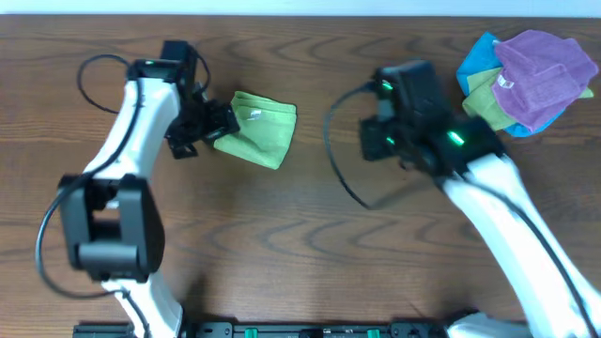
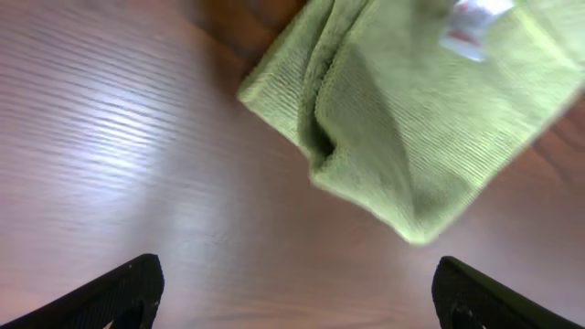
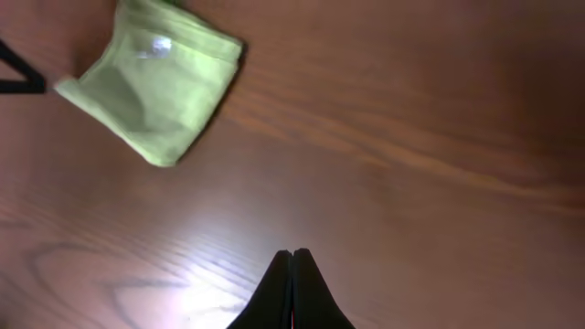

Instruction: Fold the cloth

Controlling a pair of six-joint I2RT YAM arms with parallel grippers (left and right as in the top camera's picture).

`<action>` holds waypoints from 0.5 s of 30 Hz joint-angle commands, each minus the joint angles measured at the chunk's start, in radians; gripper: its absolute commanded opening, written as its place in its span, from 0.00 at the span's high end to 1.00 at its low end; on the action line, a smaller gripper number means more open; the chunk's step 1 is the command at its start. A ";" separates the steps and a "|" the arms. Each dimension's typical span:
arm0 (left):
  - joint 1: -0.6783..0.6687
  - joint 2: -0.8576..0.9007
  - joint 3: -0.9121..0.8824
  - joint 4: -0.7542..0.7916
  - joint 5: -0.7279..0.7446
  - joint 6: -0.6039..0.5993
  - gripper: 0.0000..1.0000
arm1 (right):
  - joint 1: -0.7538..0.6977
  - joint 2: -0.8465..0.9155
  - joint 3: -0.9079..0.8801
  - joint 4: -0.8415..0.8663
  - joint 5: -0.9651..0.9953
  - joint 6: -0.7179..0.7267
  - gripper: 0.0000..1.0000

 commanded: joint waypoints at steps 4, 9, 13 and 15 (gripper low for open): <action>0.066 -0.167 0.005 -0.061 -0.081 0.153 0.05 | -0.050 -0.449 -0.289 -0.012 0.205 0.070 0.98; 0.086 -0.234 0.005 -0.040 -0.023 0.185 0.05 | -0.099 -0.943 -0.603 0.022 0.503 0.216 0.51; 0.085 -0.235 0.005 -0.019 0.016 0.189 0.05 | -0.106 -1.182 -0.885 0.105 0.611 0.200 0.37; 0.085 -0.235 0.005 -0.024 0.017 0.188 0.05 | -0.105 -1.189 -0.934 0.100 0.523 0.203 0.61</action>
